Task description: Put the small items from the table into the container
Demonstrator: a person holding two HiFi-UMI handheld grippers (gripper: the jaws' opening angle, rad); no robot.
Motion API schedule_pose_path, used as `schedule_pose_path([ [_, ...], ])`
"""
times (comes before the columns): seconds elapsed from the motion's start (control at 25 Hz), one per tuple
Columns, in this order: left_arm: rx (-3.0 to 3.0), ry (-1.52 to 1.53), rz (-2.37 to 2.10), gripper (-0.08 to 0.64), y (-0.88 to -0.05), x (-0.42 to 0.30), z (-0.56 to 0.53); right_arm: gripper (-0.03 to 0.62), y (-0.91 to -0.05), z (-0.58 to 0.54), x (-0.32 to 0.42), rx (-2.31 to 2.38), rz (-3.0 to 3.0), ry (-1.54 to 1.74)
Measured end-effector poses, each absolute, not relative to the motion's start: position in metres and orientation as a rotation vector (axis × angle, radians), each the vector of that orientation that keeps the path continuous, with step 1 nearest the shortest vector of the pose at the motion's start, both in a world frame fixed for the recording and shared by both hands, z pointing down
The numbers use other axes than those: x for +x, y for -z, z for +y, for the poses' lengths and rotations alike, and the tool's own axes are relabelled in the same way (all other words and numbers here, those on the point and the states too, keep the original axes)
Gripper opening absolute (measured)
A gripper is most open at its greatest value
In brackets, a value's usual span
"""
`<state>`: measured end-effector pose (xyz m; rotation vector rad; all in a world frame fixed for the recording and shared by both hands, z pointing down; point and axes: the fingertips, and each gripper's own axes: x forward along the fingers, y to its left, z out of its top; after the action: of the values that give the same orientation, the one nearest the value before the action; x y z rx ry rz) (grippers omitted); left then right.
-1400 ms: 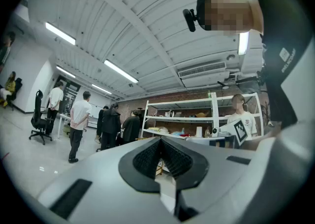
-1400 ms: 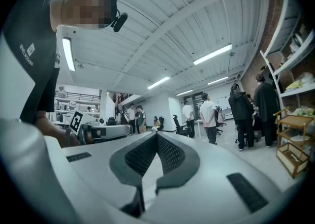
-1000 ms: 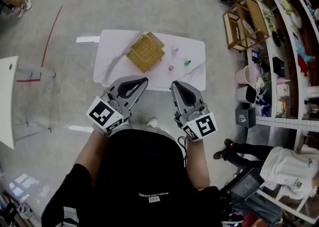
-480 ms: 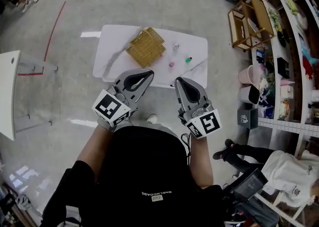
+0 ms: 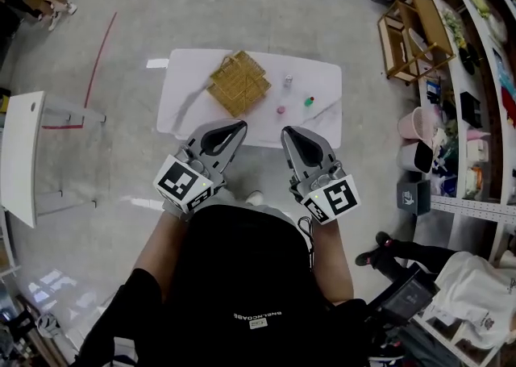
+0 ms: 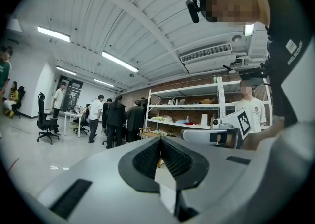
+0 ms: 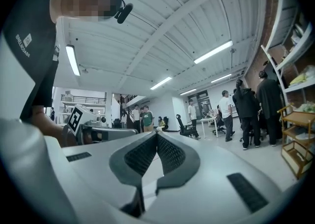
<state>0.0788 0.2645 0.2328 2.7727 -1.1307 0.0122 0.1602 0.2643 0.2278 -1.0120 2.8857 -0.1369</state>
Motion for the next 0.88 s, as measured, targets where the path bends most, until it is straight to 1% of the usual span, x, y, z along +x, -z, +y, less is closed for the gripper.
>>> schedule_pose_path([
  [0.48,2.736,0.015,-1.087,0.005,-0.254,0.073,0.199,0.009,-0.250,0.204,0.157,-1.081,2.900,0.220],
  [0.88,2.718,-0.010,-0.996,0.005,-0.269,0.017,0.094,0.009,-0.270,0.094,0.096,-1.134,2.929,0.273],
])
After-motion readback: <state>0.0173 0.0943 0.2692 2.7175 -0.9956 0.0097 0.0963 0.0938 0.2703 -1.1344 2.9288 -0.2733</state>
